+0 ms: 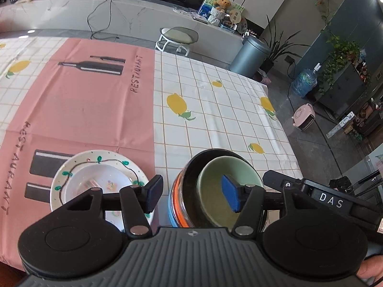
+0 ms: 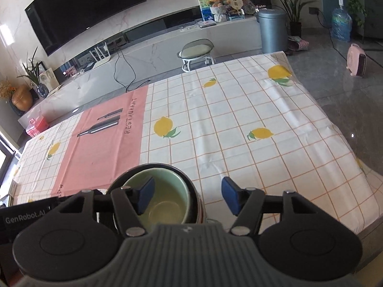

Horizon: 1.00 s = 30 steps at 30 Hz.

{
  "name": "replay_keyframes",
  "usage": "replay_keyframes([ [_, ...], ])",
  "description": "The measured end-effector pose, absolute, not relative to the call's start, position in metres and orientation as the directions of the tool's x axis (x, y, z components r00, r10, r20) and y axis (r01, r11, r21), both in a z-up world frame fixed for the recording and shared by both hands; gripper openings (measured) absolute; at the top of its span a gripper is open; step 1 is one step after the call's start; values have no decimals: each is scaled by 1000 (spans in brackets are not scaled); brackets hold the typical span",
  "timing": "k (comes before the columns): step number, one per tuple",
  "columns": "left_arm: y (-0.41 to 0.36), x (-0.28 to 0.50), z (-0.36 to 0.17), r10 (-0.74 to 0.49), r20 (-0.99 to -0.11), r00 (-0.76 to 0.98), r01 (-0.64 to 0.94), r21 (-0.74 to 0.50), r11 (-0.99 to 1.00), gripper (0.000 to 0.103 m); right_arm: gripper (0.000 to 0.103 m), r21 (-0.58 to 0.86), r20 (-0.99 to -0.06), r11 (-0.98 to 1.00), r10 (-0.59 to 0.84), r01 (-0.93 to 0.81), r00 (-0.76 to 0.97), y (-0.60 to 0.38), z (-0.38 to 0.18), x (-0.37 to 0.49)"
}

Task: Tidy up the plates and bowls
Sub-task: 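Grasp the rim of the nested bowl stack with the left gripper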

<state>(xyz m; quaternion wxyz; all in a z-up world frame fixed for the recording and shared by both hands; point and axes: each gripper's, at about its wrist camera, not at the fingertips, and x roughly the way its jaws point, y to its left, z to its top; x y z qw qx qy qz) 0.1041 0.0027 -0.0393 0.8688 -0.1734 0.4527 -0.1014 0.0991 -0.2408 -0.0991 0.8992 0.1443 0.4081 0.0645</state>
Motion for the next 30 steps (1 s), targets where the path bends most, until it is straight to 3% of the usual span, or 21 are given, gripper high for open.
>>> replay_keyframes([
  [5, 14, 110, -65, -380, -775, 505, -76, -479, 874, 70, 68, 456, -763, 879, 306, 140, 569, -262, -129, 105],
  [10, 11, 116, -77, -402, -789, 466, -114, -504, 856, 70, 68, 463, -790, 862, 296, 206, 537, -264, -146, 102],
  [19, -16, 116, -74, -253, -850, 461, -12, -291, 957, 69, 69, 456, -786, 870, 293, 190, 545, -261, -144, 105],
  [26, -11, 114, -68, -235, -850, 472, -7, -270, 963, 68, 69, 461, -795, 864, 301, 202, 526, -260, -152, 106],
  [30, -7, 117, -73, -310, -836, 452, -25, -359, 933, 68, 69, 473, -789, 858, 313, 199, 528, -259, -153, 107],
])
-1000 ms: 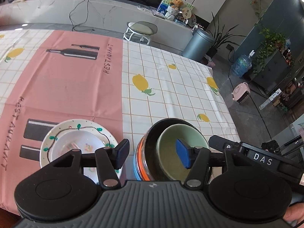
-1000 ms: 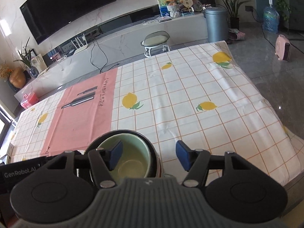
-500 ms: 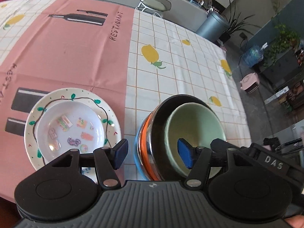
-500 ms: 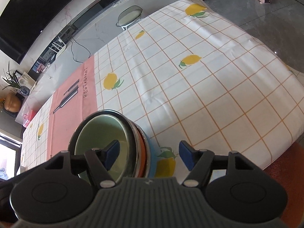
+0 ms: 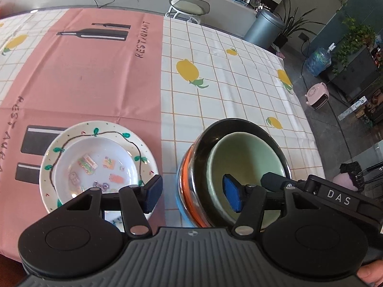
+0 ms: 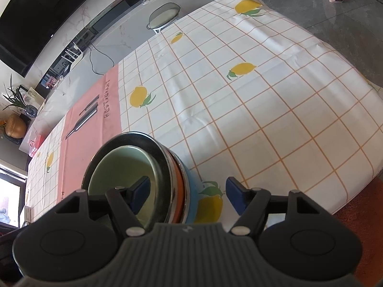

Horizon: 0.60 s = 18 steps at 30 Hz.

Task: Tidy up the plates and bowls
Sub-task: 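Grasp the rim of the nested bowl stack with the left gripper, then lift the bowl stack and carry it over the plate stack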

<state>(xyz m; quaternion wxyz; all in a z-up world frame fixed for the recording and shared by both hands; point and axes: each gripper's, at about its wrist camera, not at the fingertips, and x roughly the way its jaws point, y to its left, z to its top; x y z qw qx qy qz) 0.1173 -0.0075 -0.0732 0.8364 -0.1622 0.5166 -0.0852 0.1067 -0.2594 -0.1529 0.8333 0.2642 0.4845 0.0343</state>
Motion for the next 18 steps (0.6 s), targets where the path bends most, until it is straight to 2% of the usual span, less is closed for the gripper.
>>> replay_keyframes([
  [8, 5, 119, -93, -416, -801, 431, -101, -501, 860, 66, 68, 536, -770, 818, 371, 210, 519, -260, -162, 107],
  [11, 7, 120, -97, -435, -788, 437, -113, -527, 842, 64, 64, 576, -761, 784, 409, 233, 504, -262, -171, 107],
  [14, 10, 121, -101, -445, -780, 441, -129, -545, 828, 58, 59, 607, -746, 758, 441, 237, 498, -263, -176, 106],
  [15, 11, 121, -101, -445, -779, 441, -132, -547, 827, 55, 56, 615, -740, 752, 447, 237, 502, -263, -176, 105],
  [18, 11, 120, -102, -444, -777, 445, -131, -547, 827, 54, 47, 624, -734, 742, 448, 245, 511, -265, -177, 105],
])
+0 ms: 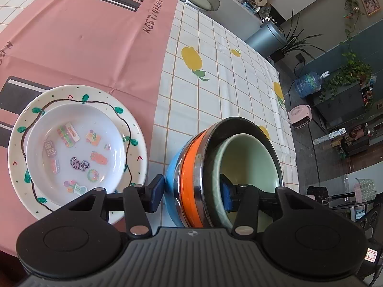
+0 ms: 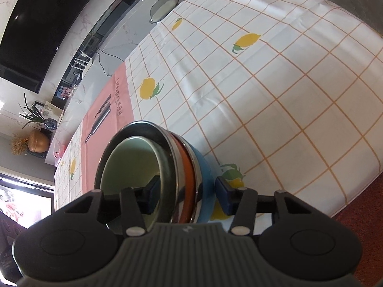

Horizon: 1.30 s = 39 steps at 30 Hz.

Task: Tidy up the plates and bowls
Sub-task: 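Lift the bowl stack and carry it over the plate stack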

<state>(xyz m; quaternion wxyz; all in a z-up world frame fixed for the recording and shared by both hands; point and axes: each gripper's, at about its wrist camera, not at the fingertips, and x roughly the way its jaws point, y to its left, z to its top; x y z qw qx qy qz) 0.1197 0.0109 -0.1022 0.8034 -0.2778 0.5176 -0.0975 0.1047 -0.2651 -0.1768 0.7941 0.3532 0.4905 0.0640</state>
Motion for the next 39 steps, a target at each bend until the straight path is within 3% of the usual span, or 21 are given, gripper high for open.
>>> replay_keyframes([
  [24, 37, 106, -70, -424, -761, 491, -116, -540, 834, 53, 42, 597, -732, 783, 443, 175, 517, -238, -145, 103],
  [39, 117, 92, -56, -327, -760, 562, -286, -550, 785, 53, 39, 606, -722, 795, 533, 31, 442, -155, -132, 124],
])
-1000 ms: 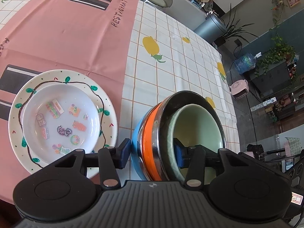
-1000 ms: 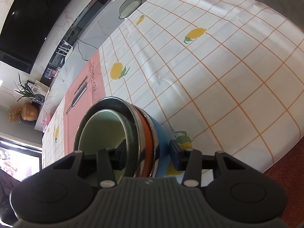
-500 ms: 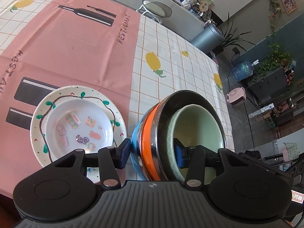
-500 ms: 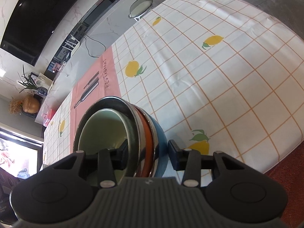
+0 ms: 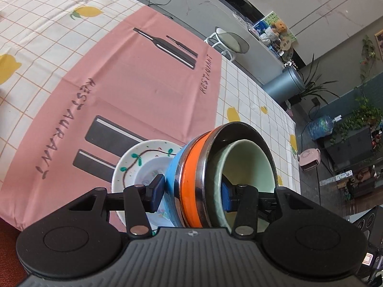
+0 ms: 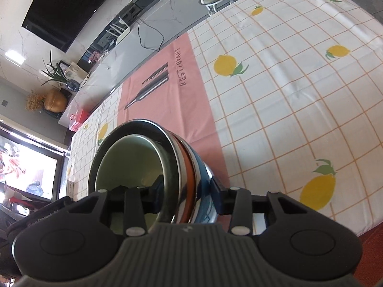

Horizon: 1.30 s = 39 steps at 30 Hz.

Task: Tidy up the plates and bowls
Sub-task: 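Lift the bowl stack and carry it over the plate stack, then lower the bowl stack onto the top plate and open the left gripper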

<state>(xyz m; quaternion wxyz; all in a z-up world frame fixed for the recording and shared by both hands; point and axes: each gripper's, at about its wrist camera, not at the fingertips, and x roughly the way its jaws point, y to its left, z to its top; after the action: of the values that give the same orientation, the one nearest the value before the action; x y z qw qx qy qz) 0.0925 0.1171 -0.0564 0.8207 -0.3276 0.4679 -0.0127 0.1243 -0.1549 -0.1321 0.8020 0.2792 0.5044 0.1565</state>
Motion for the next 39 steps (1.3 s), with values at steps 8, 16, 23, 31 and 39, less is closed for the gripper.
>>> replay_keyframes([
  [8, 137, 87, -71, -319, -774, 546, -340, -554, 760, 53, 38, 586, -750, 811, 534, 16, 390, -129, -144, 134],
  [16, 143, 87, -78, -321, -770, 552, -351, -563, 748, 52, 38, 566, -761, 824, 522, 2, 385, -122, -148, 138],
  [23, 145, 85, -79, -319, -765, 560, -345, -565, 749, 52, 38, 560, -762, 828, 516, -1, 391, -118, -146, 141],
  [31, 141, 86, -76, -311, -774, 552, -332, -546, 770, 52, 43, 552, -764, 834, 511, -12, 395, -114, -144, 142],
  [39, 133, 83, -57, -252, -758, 601, -285, -498, 819, 66, 65, 507, -755, 860, 475, -58, 453, -116, -126, 134],
])
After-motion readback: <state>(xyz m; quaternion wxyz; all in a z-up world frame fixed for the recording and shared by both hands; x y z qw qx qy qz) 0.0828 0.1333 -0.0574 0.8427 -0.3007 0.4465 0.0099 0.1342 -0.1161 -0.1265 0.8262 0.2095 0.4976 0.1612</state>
